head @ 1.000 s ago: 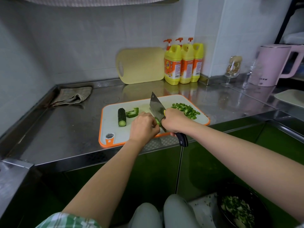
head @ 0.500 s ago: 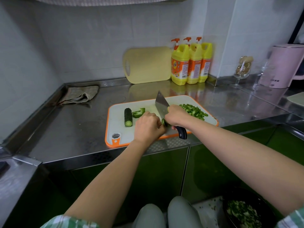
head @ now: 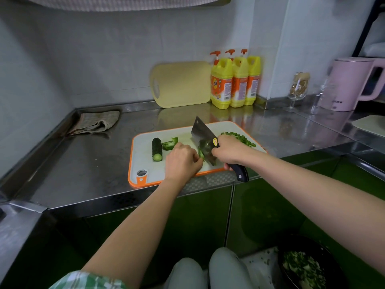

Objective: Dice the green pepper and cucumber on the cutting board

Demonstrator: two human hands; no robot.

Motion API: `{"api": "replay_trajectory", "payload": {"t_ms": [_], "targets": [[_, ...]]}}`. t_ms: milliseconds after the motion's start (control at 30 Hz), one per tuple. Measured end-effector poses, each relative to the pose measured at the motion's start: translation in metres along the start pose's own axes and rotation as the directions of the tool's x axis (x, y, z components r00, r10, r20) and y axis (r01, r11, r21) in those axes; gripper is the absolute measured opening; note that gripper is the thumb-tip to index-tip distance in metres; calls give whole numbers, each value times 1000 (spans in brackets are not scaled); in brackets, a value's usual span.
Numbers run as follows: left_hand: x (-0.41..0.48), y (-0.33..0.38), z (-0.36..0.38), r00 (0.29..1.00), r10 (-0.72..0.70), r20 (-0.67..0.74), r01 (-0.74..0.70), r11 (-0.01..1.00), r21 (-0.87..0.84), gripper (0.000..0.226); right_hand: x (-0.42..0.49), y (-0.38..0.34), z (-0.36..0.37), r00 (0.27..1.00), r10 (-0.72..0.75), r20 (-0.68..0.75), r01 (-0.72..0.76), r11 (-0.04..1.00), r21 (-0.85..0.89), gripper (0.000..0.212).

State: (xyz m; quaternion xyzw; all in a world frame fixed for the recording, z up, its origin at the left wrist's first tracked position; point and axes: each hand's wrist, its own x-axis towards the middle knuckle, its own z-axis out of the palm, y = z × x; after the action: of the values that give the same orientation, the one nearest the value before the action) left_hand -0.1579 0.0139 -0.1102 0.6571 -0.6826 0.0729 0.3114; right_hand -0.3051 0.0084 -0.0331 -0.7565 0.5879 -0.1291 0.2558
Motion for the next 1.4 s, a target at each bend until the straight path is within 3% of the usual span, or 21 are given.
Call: {"api": "replay_trajectory", "payload": {"t_ms": [800, 1067, 1200, 1400], "targets": [[4, 1, -1, 999, 28, 19, -29, 999, 28, 10, 0, -27, 9, 997, 37, 73, -15, 960, -280, 17], [7, -3, 0, 996, 84, 3, -84, 996, 14, 19, 16, -26, 14, 999, 20, 26, -15, 981, -192, 11], [7, -2, 1, 999, 43, -8, -43, 998, 38, 18, 24, -22, 15, 1000, 16, 10, -15, 991, -135, 10], [13, -12, -5, 996, 18, 82, -16, 1000, -26, 24, 27, -3, -13, 983, -55, -173, 74, 992, 105, 10]]}}
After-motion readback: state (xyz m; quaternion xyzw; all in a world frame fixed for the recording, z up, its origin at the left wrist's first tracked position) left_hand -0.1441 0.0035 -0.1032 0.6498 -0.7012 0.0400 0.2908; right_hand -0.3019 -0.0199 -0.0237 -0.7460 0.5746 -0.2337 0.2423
